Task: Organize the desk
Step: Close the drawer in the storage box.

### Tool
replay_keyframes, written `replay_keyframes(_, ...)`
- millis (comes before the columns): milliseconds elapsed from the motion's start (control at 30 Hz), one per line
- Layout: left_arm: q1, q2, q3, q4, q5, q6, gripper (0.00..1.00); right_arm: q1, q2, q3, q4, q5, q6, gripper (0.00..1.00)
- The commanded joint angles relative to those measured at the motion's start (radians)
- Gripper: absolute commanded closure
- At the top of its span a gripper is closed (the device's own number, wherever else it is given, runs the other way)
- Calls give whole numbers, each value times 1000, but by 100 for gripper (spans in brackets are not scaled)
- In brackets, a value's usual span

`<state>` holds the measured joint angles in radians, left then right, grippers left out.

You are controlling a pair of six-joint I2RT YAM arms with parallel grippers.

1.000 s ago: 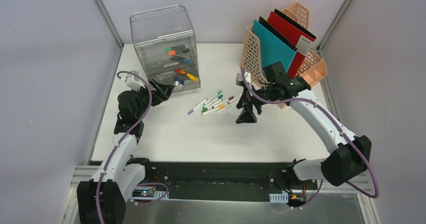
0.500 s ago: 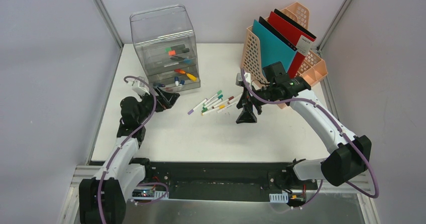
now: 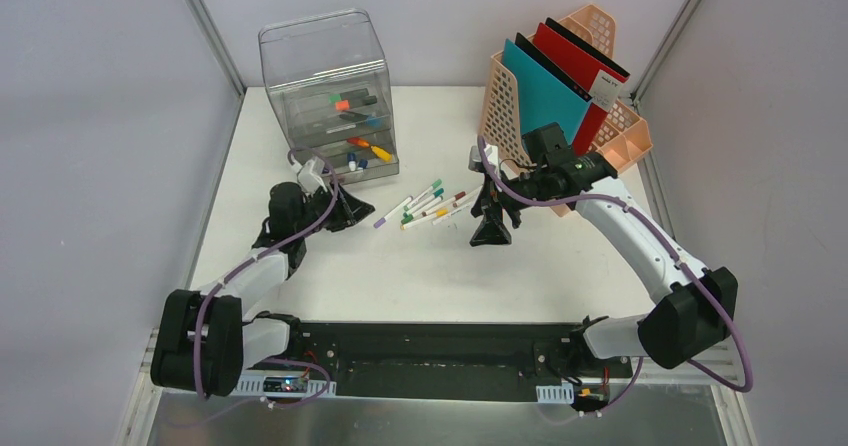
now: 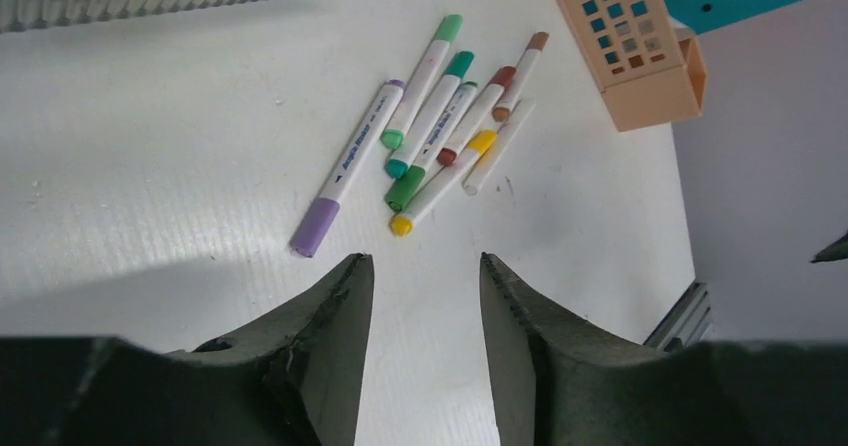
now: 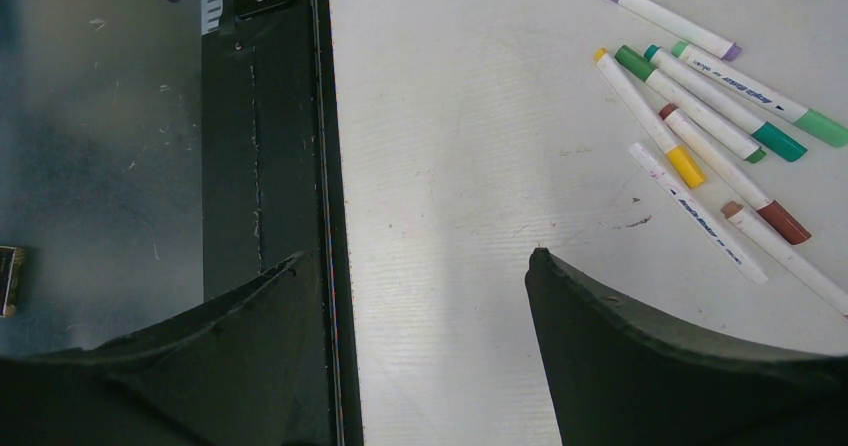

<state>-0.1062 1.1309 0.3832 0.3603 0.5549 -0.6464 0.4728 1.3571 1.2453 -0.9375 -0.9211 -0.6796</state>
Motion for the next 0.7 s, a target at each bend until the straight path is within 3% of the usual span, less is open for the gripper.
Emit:
replay_keyframes(0,-22,55,23,71,-106,-20,63,-2,3,22,11,-12,-27,20)
replay_keyframes(200,-27,125,7,175,-216,-92,100,-2,1,23,9,-12,-30,20)
replay_keyframes(433,-27,184,35,179,-356,-221,100,-2,2,24,6,-17,-32,20)
replay_keyframes(667,-27,254,106,53,-478,-393,100,-2,1,24,3,-16,-34,20)
